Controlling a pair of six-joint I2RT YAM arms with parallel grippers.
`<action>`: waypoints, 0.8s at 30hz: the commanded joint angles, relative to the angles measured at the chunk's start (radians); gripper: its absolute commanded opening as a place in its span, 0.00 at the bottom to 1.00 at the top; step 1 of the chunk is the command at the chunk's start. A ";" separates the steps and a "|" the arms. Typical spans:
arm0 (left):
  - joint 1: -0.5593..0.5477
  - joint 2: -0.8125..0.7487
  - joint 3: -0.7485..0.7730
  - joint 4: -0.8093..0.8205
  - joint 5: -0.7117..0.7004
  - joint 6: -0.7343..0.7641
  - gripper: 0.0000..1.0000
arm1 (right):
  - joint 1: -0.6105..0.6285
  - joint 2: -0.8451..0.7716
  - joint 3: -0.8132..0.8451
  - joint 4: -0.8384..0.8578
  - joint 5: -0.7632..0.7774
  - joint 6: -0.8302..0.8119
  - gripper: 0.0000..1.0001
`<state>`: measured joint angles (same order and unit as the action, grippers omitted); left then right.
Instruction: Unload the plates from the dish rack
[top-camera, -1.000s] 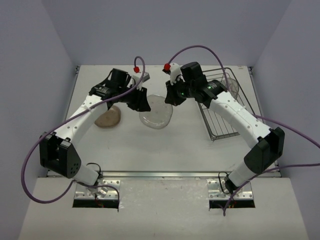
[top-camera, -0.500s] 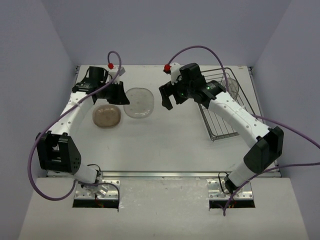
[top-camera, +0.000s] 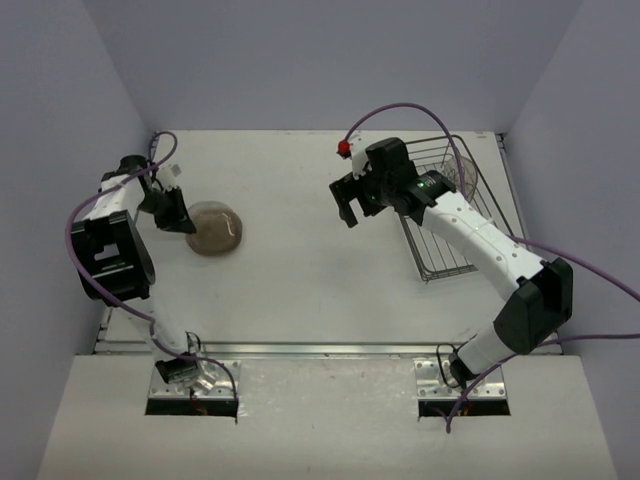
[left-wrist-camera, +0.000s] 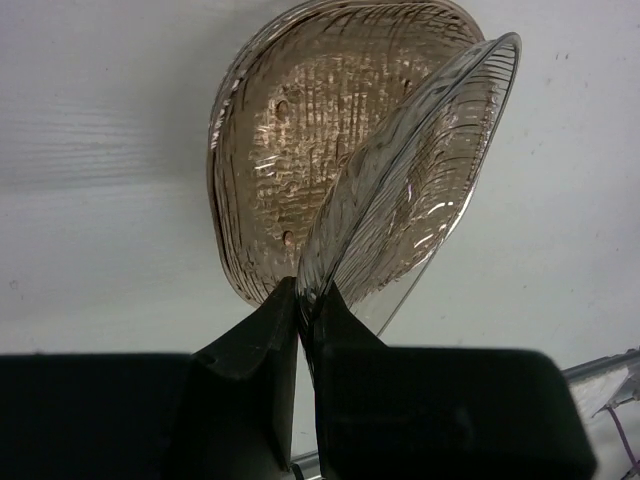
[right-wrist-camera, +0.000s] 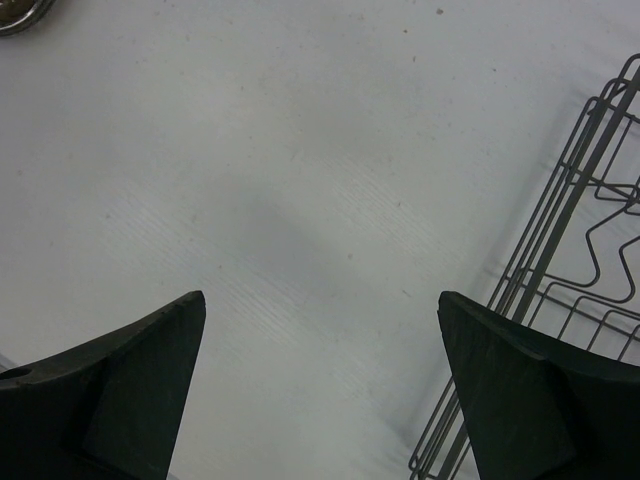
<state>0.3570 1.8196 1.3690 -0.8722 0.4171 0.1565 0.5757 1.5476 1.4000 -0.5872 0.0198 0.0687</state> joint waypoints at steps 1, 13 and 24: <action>-0.005 0.008 0.057 0.001 -0.004 0.028 0.00 | -0.004 -0.040 -0.003 0.036 0.011 -0.015 0.99; 0.005 0.068 0.077 0.026 -0.046 0.045 0.52 | -0.004 -0.047 -0.007 0.036 0.018 -0.024 0.99; 0.004 -0.100 0.194 0.020 -0.065 0.050 0.64 | -0.069 -0.049 0.020 0.035 0.065 -0.031 0.99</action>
<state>0.3599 1.8624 1.4741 -0.8772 0.3555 0.1870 0.5639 1.5363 1.3949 -0.5841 0.0471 0.0476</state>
